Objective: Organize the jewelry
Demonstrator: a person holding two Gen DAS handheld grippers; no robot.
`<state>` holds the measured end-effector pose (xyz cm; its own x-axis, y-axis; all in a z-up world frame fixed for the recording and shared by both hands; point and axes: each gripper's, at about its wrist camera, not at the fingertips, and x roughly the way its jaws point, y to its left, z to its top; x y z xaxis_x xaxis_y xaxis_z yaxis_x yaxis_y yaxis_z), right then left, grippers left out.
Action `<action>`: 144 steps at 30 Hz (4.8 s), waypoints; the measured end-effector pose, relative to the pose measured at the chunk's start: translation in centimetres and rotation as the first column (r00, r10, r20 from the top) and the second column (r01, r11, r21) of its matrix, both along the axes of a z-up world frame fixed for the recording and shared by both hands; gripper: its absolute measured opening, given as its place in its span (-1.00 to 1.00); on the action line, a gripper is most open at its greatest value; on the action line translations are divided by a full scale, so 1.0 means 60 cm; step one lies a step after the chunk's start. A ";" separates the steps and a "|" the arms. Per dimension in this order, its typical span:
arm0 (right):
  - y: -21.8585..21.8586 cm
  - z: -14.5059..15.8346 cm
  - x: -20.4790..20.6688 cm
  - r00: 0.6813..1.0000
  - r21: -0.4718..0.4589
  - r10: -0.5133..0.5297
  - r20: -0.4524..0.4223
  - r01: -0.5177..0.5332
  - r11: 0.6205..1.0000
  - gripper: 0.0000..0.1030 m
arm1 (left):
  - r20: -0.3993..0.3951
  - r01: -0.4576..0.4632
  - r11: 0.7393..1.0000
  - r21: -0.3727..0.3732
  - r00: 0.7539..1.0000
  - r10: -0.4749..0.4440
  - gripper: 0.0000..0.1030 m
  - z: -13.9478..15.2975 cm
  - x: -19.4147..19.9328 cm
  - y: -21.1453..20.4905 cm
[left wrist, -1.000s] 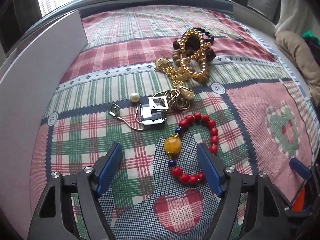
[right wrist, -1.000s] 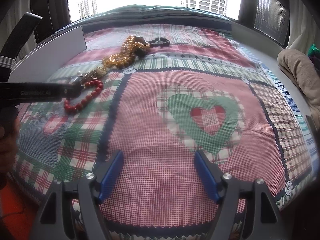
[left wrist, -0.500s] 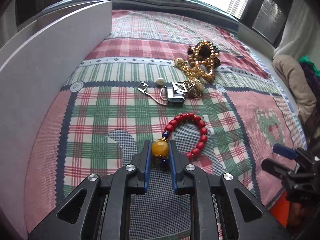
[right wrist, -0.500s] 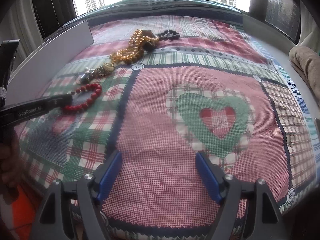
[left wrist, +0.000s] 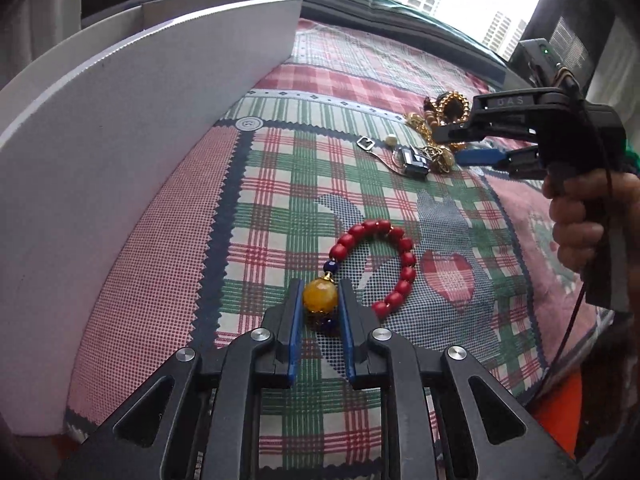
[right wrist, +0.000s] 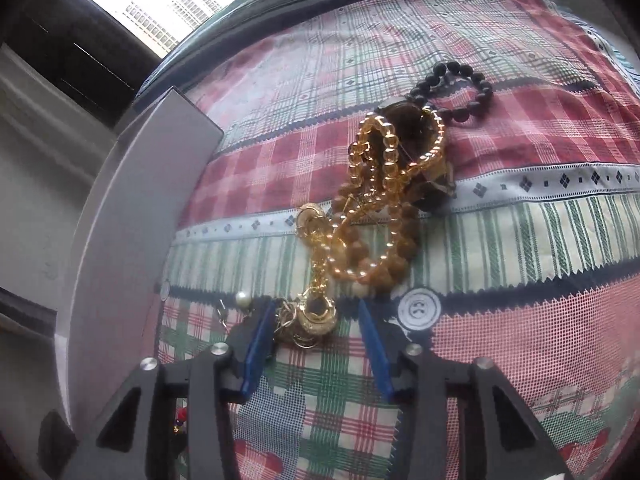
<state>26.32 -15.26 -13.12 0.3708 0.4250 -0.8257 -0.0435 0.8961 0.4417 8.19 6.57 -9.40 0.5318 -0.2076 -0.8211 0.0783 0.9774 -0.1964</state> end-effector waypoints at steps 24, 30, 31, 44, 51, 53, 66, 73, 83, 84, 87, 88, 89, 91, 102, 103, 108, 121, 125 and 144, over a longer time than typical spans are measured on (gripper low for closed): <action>-0.058 0.037 -0.149 0.987 -0.174 0.154 0.044 -0.145 0.974 -0.39 | -0.033 -0.012 0.999 -0.044 0.999 0.010 -0.38 0.004 0.002 0.010; -0.041 0.030 -0.042 0.998 -0.017 0.058 0.024 -0.058 0.998 -0.23 | -0.014 -0.025 1.000 -0.017 1.000 0.024 0.02 0.017 -0.019 0.016; -0.034 0.024 -0.027 0.999 -0.002 0.050 0.009 -0.049 0.999 -0.23 | -0.020 -0.029 0.999 -0.017 0.999 0.029 0.02 0.016 -0.021 0.018; -0.035 0.054 -0.052 0.997 -0.013 0.068 0.039 -0.067 0.998 -0.79 | -0.025 -0.038 0.999 -0.029 0.999 0.037 0.04 0.013 -0.031 0.034; -0.146 0.035 -0.128 1.000 -0.053 0.008 0.001 -0.008 0.999 -0.74 | -0.021 0.021 1.000 -0.013 1.000 -0.022 0.12 0.010 -0.030 0.021; -0.166 0.027 -0.142 1.000 -0.113 -0.008 0.010 0.009 0.994 -0.67 | -0.023 0.030 0.999 -0.016 0.999 -0.030 0.12 0.011 -0.028 0.024; -0.046 -0.004 -0.140 0.896 -0.439 0.436 0.081 -0.361 0.823 0.01 | -0.051 0.063 0.998 0.013 0.997 -0.063 0.18 0.011 -0.005 0.030; -0.058 0.016 -0.145 0.910 -0.347 0.399 0.112 -0.340 0.874 -0.85 | -0.062 0.051 0.990 0.131 0.997 -0.043 -0.70 0.008 0.020 -0.005; -0.121 0.140 -0.178 0.933 -0.120 0.266 0.244 -0.243 0.963 -0.85 | 0.042 0.025 0.987 -0.160 0.999 -0.018 -0.71 0.111 0.001 0.026; -0.121 0.151 -0.180 0.931 -0.108 0.264 0.252 -0.244 0.964 -0.85 | 0.057 0.029 0.986 -0.166 0.998 -0.020 -0.71 0.125 -0.002 0.028; -0.110 0.178 -0.185 0.922 -0.094 0.271 0.275 -0.255 0.962 -0.85 | 0.092 0.033 0.985 -0.169 0.996 -0.017 -0.70 0.166 -0.012 0.037; -0.104 0.186 -0.186 0.919 -0.092 0.276 0.282 -0.261 0.961 -0.85 | 0.099 0.031 0.984 -0.173 0.995 -0.014 -0.70 0.180 -0.014 0.044; -0.096 0.194 -0.186 0.915 -0.089 0.282 0.288 -0.267 0.959 -0.85 | 0.106 0.028 0.984 -0.178 0.994 -0.009 -0.70 0.194 -0.017 0.052; -0.075 0.211 -0.186 0.904 -0.089 0.301 0.304 -0.287 0.954 -0.85 | 0.122 0.011 0.983 -0.181 0.992 0.011 -0.70 0.224 -0.024 0.078; 0.137 0.318 -0.148 0.785 -0.038 0.441 0.435 -0.474 0.880 -0.85 | 0.217 -0.226 0.967 -0.115 0.944 0.247 -0.70 0.328 -0.038 0.289; 0.162 0.323 -0.141 0.775 -0.033 0.454 0.440 -0.491 0.870 -0.85 | 0.212 -0.251 0.962 -0.108 0.939 0.269 -0.70 0.324 -0.034 0.308; 0.296 0.323 -0.103 0.741 -0.003 0.518 0.427 -0.572 0.820 -0.84 | 0.154 -0.338 0.939 -0.064 0.926 0.344 -0.70 0.270 -0.005 0.381; 0.500 0.186 -0.031 0.770 -0.078 0.588 0.248 -0.590 0.804 -0.71 | 0.026 -0.430 0.898 0.090 0.903 0.430 0.49 0.145 0.027 0.425; 0.481 0.177 -0.043 0.799 -0.106 0.550 0.245 -0.541 0.834 0.23 | 0.088 -0.422 0.898 0.124 0.906 0.413 0.59 0.166 -0.004 0.395; 0.101 0.118 -0.219 0.892 -0.419 0.304 0.334 -0.148 0.896 0.30 | 0.107 0.078 0.997 0.008 0.991 -0.078 0.83 0.146 -0.051 -0.013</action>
